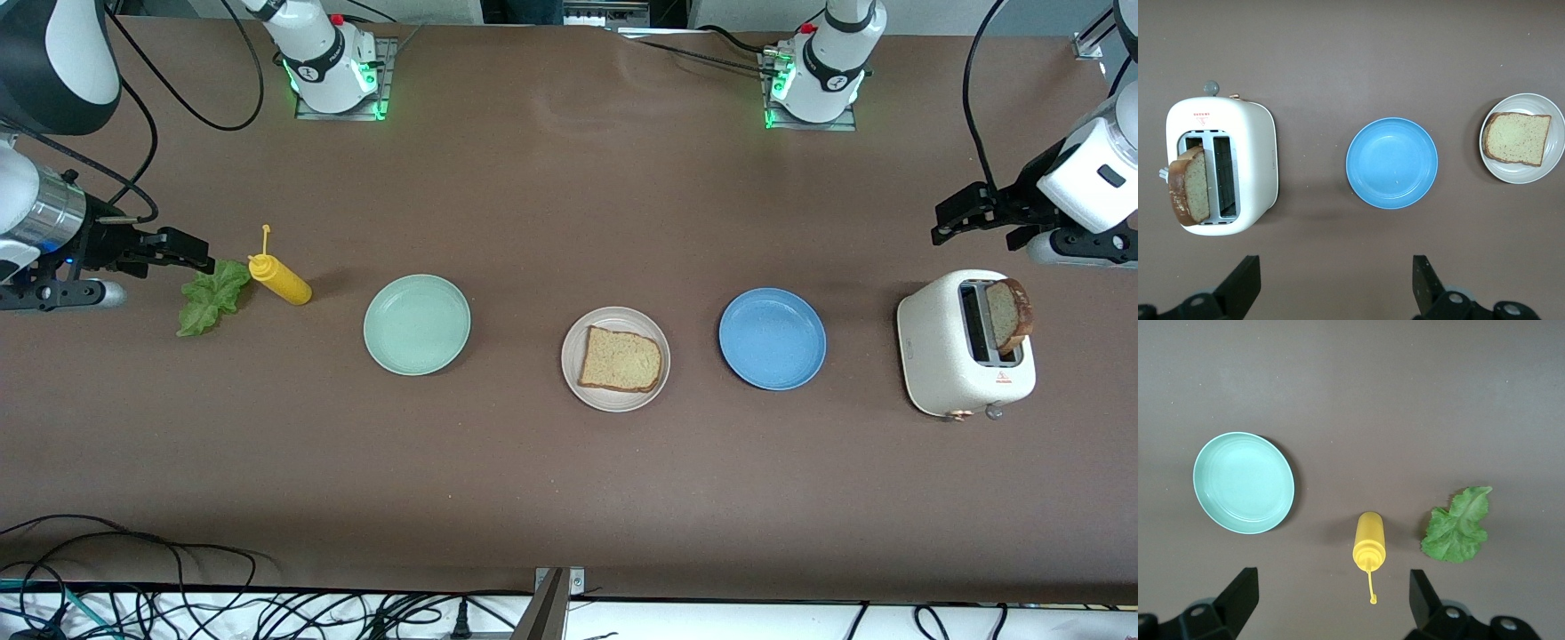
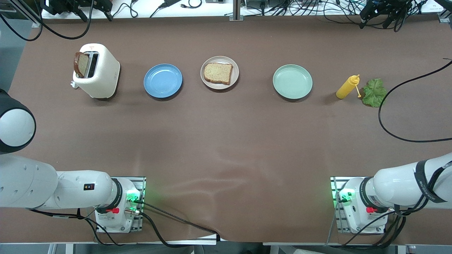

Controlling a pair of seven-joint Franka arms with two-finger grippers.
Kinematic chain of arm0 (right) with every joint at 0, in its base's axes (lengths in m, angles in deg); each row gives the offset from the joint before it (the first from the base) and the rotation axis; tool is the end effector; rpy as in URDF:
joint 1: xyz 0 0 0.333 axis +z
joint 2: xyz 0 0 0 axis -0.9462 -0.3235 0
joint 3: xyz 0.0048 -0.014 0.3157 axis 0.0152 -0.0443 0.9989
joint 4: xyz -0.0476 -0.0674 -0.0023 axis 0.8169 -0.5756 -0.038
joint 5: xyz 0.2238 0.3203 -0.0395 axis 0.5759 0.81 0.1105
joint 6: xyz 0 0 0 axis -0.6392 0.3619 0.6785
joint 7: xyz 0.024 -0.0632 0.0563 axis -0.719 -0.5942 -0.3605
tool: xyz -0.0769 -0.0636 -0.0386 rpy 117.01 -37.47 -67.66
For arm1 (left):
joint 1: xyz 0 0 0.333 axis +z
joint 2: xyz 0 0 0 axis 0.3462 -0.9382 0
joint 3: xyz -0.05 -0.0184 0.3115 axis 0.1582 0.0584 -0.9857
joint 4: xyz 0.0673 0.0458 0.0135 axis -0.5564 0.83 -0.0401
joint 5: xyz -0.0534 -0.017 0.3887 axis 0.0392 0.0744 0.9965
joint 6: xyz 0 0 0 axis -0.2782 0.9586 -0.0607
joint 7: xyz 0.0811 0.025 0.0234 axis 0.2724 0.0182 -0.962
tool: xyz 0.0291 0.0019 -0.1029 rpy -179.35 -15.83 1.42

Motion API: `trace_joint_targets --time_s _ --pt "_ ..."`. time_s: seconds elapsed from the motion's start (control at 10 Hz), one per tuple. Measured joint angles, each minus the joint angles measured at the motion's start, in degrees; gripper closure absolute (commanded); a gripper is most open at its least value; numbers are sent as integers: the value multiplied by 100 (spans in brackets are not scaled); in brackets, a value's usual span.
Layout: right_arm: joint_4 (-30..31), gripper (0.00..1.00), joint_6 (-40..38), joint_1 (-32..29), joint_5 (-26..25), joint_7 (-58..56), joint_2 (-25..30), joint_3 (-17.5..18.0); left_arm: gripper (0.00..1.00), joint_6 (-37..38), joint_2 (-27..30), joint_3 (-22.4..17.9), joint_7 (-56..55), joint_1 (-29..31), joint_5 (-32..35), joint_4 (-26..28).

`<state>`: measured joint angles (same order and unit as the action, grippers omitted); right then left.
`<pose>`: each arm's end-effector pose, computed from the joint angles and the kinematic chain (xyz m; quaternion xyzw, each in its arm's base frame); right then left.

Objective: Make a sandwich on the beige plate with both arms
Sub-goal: 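Reach the right gripper to the lettuce leaf and grasp it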

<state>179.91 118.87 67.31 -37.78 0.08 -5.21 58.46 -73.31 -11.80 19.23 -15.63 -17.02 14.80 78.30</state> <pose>0.5972 0.0086 0.5185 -0.9985 -0.0221 0.0380 0.0323 0.5665 -0.0262 0.5911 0.9994 -0.0138 -0.0175 0.0263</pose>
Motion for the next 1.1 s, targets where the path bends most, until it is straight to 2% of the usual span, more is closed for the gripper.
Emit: trace_joint_targets --time_s 0.5,0.9,1.1 --pt "12 0 4 -253 -5 -217 -191 -90 0 6 -3 -13 0 -6 0 0" --pt "64 0 277 -1217 -47 -1202 -1016 -166 0 10 -6 -24 0 -5 0 0" --pt "97 0 585 -1409 -382 -1451 -1485 -173 0 13 -7 -27 0 -5 0 0"
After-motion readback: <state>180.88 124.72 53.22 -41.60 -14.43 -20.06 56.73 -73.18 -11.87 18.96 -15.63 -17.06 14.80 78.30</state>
